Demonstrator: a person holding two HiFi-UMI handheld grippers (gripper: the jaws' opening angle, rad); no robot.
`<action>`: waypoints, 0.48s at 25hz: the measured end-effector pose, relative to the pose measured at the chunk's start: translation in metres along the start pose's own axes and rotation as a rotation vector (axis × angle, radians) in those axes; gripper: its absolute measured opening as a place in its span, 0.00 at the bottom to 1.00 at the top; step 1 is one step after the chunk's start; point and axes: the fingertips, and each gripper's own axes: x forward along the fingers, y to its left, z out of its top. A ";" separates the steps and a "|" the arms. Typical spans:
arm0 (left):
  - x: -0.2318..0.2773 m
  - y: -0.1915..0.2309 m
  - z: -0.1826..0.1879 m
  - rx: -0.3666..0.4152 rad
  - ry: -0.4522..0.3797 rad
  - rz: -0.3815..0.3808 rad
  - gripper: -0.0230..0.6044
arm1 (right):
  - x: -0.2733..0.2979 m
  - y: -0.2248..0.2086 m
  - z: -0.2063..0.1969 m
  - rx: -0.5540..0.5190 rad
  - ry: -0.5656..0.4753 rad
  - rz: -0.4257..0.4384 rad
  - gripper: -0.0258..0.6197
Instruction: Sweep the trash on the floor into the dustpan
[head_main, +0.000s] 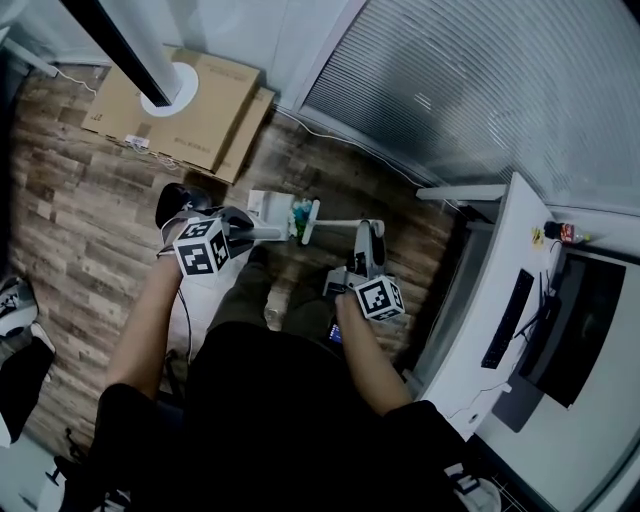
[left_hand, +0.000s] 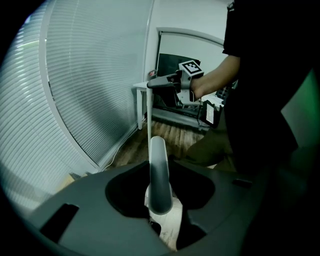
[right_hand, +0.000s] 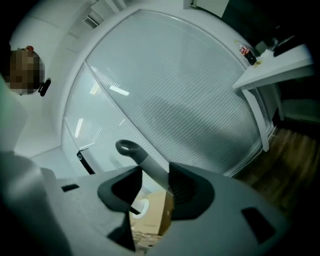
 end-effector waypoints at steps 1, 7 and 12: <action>0.000 0.000 -0.001 -0.001 -0.001 0.000 0.22 | 0.002 0.007 -0.004 0.015 0.011 0.024 0.28; -0.002 0.001 -0.004 0.000 -0.010 -0.001 0.22 | -0.001 0.046 -0.023 0.053 0.081 0.175 0.28; -0.002 0.002 -0.003 0.005 -0.020 0.008 0.22 | -0.012 0.030 0.010 0.055 0.023 0.142 0.28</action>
